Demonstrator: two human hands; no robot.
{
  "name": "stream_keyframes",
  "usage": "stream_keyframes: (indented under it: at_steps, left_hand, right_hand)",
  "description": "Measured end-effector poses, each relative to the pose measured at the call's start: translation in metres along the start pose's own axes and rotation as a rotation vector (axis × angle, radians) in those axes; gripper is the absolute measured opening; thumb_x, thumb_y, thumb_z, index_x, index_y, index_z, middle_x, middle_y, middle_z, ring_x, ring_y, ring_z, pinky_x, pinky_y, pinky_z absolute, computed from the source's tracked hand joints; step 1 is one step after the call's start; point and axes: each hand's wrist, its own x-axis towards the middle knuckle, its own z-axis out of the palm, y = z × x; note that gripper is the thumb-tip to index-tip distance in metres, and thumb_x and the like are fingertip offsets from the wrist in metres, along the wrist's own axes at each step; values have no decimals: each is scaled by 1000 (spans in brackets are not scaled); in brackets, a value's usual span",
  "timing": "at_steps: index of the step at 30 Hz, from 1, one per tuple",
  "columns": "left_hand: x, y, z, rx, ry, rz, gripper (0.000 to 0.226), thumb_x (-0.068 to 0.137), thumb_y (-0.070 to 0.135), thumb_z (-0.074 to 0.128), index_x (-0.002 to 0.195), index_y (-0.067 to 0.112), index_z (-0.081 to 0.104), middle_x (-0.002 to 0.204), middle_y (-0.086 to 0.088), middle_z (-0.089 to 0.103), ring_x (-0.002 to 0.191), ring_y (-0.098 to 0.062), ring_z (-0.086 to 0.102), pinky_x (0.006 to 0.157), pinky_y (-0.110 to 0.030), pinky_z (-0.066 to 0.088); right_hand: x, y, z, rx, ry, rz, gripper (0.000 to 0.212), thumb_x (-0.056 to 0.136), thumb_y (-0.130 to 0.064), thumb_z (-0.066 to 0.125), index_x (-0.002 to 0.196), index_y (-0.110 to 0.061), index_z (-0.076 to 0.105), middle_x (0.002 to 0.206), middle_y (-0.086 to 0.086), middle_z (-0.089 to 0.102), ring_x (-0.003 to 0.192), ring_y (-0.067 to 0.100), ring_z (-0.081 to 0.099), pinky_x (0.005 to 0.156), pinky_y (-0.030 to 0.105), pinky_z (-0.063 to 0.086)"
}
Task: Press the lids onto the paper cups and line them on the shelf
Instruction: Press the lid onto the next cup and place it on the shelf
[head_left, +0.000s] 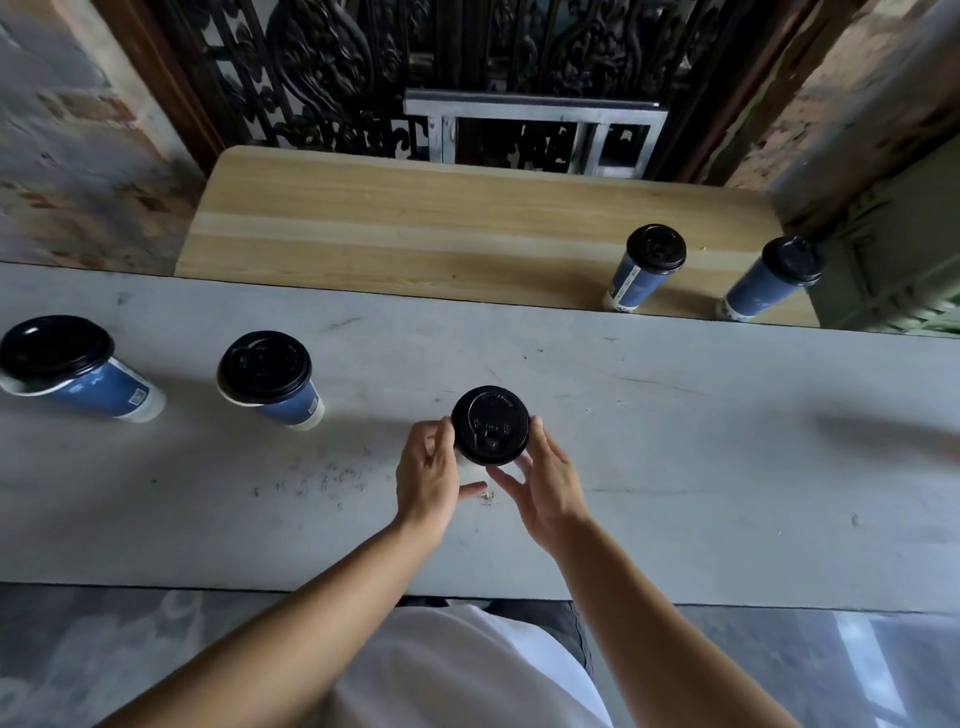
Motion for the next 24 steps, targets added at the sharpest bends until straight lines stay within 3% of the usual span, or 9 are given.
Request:
stream_keyframes:
  at_steps: [2,7,9,12,14,17,19,21,24]
  left_hand:
    - [-3,1,-2,30,-33,-25,33,100,49,50,105,18,61,110,-3,67,91,-13,74,61,-45,64]
    - [-5,6,-1,12,-93,-117,55,96,63,46,111,11,55,103,-12,68,76,-23,78,52,-40,61]
    - [-2,7,-2,134,-66,-53,49,96,63,44,115,20,53,113,-5,64,81,-21,76,51,-39,61]
    - [8,10,-8,272,-120,164,33,102,53,36,129,41,52,134,6,58,107,-19,68,54,-36,62]
    - [13,13,-10,270,-164,188,33,104,46,32,127,47,56,132,10,61,113,-16,65,57,-34,63]
    - [18,15,-9,261,-128,151,29,102,48,30,106,47,59,116,7,65,104,-18,68,60,-37,64]
    - [22,14,-7,251,-84,152,26,102,51,33,92,40,54,106,5,64,93,-20,71,59,-38,64]
    - [27,13,-5,232,-64,155,26,101,51,34,85,38,50,98,3,63,77,-17,72,55,-35,62]
    - [33,8,-4,201,-50,169,25,101,46,31,85,35,47,91,-1,63,60,-15,68,50,-31,59]
  right_hand:
    - [2,-2,-1,-2,21,-12,40,106,-44,40,110,-25,75,123,-2,72,127,14,59,99,41,52]
    - [4,0,3,-78,39,-31,42,108,-39,36,104,-24,76,109,1,76,106,18,70,74,29,58]
    - [5,0,4,-126,79,-28,40,107,-42,37,104,-26,74,106,-4,75,100,18,68,69,31,56]
    - [8,-5,4,-209,96,-35,36,106,-43,39,110,-28,72,112,-5,72,101,18,64,71,34,55]
    - [12,-8,6,-266,85,-51,37,106,-45,38,114,-29,70,120,0,70,106,21,62,73,36,55]
    - [15,-4,13,-306,94,-66,40,105,-49,35,112,-32,70,116,-2,71,110,19,65,72,35,56]
    - [19,0,20,-291,136,-64,42,104,-54,35,101,-34,72,102,-11,75,100,5,69,72,34,59]
    - [26,4,28,-261,193,-54,45,102,-55,33,91,-35,71,84,-17,75,85,-2,70,80,36,61]
    - [38,6,43,-272,283,-53,50,96,-63,30,84,-31,67,83,-11,71,81,3,65,88,36,55]
